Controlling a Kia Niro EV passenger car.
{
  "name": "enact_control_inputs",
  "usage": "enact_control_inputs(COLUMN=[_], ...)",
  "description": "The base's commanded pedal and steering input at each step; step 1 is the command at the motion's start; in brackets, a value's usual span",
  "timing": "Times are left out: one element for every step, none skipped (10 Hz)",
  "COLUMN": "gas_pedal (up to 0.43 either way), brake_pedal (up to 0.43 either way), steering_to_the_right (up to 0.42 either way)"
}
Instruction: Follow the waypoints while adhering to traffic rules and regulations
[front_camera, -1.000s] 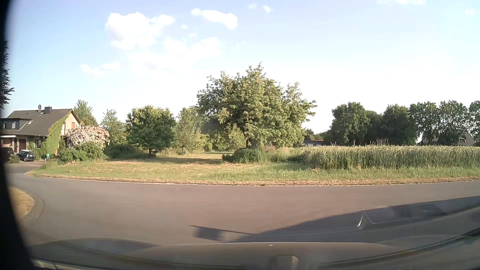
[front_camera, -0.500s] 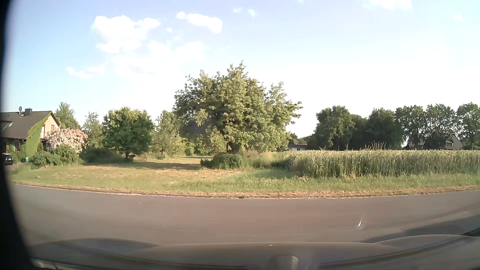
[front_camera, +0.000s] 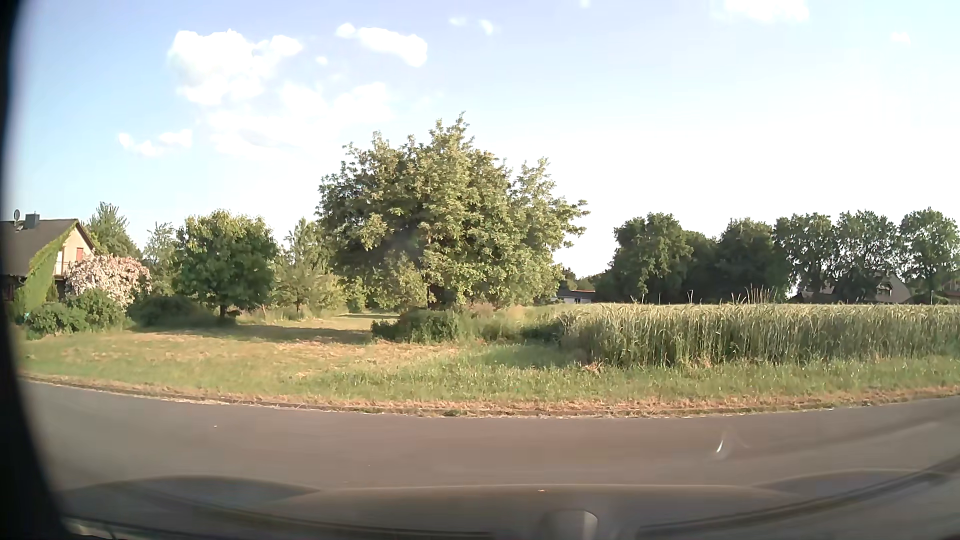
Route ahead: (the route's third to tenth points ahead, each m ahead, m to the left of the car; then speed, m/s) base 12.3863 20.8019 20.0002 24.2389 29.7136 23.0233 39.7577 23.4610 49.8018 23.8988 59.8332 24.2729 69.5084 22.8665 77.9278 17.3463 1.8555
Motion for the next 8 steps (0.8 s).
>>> enact_control_inputs(gas_pedal=[0.000,0.000,0.000,0.000,0.000,0.000,0.000,0.000], brake_pedal=[0.213,0.207,0.201,0.201,0.201,0.195,0.189,0.171], steering_to_the_right=[0.021,-0.015,-0.043,-0.079,-0.113,-0.139,-0.170,-0.204])
